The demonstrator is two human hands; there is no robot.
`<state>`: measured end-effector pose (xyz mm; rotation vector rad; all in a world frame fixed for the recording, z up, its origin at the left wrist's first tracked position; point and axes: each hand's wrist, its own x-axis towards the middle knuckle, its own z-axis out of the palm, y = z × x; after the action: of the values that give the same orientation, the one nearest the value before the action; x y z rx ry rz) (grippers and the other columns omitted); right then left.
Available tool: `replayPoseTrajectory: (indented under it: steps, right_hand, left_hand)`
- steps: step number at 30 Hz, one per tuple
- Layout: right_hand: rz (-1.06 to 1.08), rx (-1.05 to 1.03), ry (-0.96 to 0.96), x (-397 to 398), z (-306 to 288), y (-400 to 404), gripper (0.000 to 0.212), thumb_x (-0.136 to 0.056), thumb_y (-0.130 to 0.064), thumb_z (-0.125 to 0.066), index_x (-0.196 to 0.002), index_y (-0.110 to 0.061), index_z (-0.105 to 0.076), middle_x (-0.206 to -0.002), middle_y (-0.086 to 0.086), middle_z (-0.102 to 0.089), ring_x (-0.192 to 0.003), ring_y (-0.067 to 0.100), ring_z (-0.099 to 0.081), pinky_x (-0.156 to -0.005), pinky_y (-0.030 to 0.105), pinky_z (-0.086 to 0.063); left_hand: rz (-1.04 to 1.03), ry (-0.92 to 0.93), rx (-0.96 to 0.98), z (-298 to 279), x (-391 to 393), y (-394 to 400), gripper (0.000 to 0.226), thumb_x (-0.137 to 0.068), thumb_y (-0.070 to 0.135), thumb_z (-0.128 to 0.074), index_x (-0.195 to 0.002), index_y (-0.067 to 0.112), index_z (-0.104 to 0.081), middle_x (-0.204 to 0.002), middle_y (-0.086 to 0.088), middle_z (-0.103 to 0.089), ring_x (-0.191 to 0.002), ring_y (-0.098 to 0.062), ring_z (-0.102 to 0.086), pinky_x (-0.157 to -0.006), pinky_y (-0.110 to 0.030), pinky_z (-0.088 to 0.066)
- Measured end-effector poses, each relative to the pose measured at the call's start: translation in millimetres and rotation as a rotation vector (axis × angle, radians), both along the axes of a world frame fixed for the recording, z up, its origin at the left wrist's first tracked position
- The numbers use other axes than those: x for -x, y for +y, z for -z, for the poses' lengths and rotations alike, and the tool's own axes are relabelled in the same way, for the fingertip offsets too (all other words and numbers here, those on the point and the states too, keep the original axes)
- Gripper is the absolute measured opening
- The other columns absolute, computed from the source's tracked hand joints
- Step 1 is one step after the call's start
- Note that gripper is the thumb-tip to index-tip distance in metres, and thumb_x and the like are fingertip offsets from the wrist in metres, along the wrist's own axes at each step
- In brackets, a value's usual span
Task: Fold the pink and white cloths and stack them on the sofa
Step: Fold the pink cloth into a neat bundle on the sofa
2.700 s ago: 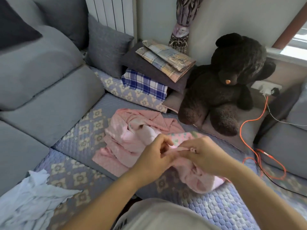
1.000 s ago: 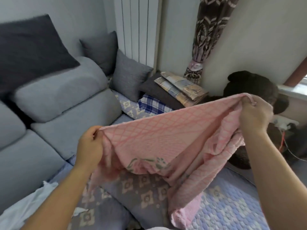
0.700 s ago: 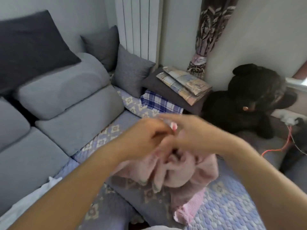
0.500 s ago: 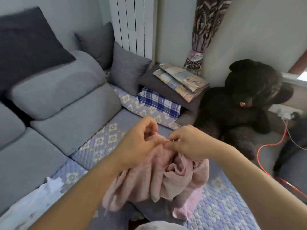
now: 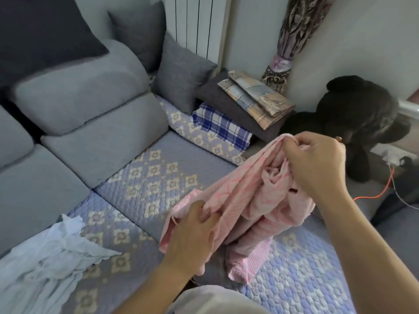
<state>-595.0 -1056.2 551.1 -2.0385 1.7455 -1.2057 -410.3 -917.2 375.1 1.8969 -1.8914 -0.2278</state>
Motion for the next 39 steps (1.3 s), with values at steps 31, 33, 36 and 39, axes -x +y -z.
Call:
replayPoseTrajectory:
  steps: [31, 33, 36, 39]
  right_hand:
    - [-0.036, -0.034, 0.067, -63.5, -14.9, 8.4, 0.034, -0.088, -0.038, -0.061, -0.055, -0.029, -0.059, -0.058, -0.011, -0.060, -0.060, 0.005, -0.056, -0.054, 0.015, -0.035]
    - [-0.034, -0.020, 0.068, -66.5, -17.1, 5.1, 0.034, -0.088, -0.038, -0.061, -0.056, -0.028, -0.061, -0.058, -0.010, -0.061, -0.059, 0.006, -0.056, -0.053, 0.013, -0.036]
    - [0.000, -0.008, 0.023, -51.5, -18.0, -10.0, 0.031, -0.088, -0.040, -0.060, -0.065, -0.021, -0.071, -0.062, -0.006, -0.066, -0.063, 0.011, -0.061, -0.063, 0.019, -0.050]
    - [0.075, 0.009, 0.022, -19.3, -9.1, -24.1, 0.031, -0.087, -0.043, -0.057, -0.075, -0.021, -0.075, -0.068, -0.006, -0.069, -0.074, 0.018, -0.065, -0.078, 0.033, -0.053]
  left_hand:
    - [-0.146, 0.033, -0.279, 76.9, 39.8, -29.3, 0.071, -0.085, 0.078, -0.036, -0.128, 0.024, -0.053, -0.127, 0.000, -0.051, -0.107, -0.025, -0.056, -0.082, -0.038, -0.050]
    - [-0.208, 0.070, -0.201, 78.6, 42.5, -37.4, 0.040, -0.099, 0.052, -0.039, -0.119, 0.024, -0.059, -0.123, 0.001, -0.056, -0.100, -0.022, -0.059, -0.077, -0.033, -0.048]
    - [-0.207, 0.197, -0.139, 93.5, 16.6, -27.2, 0.032, -0.102, 0.037, -0.036, -0.105, 0.024, -0.066, -0.110, 0.003, -0.064, -0.094, -0.016, -0.063, -0.076, -0.022, -0.040]
    - [-0.242, 0.459, -0.107, 89.6, -30.1, 1.1, 0.032, -0.100, 0.041, -0.032, -0.098, 0.026, -0.060, -0.101, 0.006, -0.062, -0.094, -0.014, -0.061, -0.078, -0.022, -0.038]
